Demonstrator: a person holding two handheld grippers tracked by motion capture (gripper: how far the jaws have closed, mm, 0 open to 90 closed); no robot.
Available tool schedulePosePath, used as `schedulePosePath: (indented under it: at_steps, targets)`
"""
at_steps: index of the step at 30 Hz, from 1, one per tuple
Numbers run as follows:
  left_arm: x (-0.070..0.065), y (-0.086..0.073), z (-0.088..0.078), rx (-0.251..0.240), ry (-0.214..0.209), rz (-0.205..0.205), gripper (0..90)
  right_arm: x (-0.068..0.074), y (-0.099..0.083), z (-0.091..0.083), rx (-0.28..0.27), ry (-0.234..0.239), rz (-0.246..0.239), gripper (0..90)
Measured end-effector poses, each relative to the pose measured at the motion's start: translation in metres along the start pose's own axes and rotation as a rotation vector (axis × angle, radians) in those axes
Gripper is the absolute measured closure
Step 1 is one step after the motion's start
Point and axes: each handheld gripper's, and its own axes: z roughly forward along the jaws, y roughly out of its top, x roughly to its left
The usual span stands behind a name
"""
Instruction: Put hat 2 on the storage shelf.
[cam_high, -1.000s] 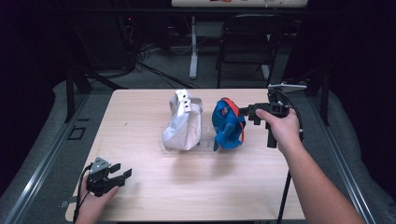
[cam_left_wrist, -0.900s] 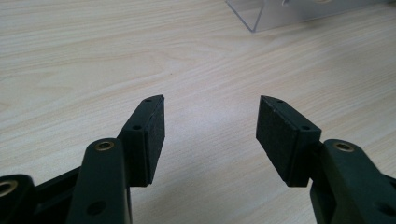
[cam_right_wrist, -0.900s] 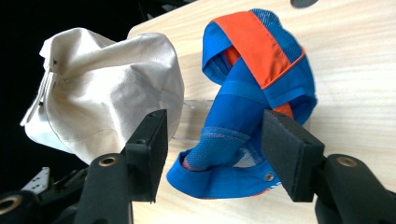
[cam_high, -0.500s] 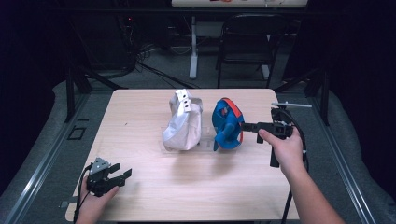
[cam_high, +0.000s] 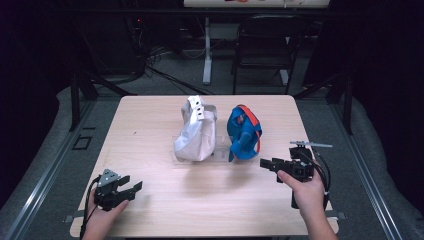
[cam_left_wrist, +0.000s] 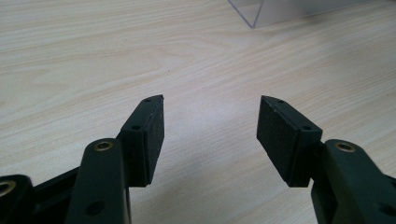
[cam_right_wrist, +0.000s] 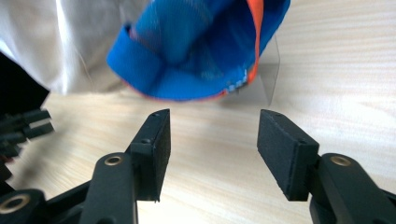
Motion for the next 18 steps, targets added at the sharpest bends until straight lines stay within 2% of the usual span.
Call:
schedulePosePath:
  at_steps: [4, 11, 14, 16, 18]
  targets:
    - [0.000, -0.001, 0.001, -0.005, -0.002, -0.001, 42.3, 0.000, -0.019, 0.005, -0.002, -0.006, -0.038, 44.5]
    - [-0.001, -0.001, 0.002, -0.011, 0.003, -0.002, 42.3, -0.002, -0.047, 0.008, -0.057, 0.013, -0.086, 43.5]
    - [-0.001, -0.001, 0.002, -0.010, 0.003, 0.000, 42.3, -0.005, -0.056, 0.010, -0.073, 0.032, -0.073, 45.7]
    - [-0.002, -0.001, 0.002, -0.007, 0.003, 0.002, 42.3, -0.006, -0.062, 0.012, -0.054, 0.053, -0.070, 46.0]
    - [-0.002, -0.001, 0.003, -0.005, 0.005, 0.004, 42.4, -0.007, -0.066, 0.014, -0.063, 0.035, -0.088, 46.5]
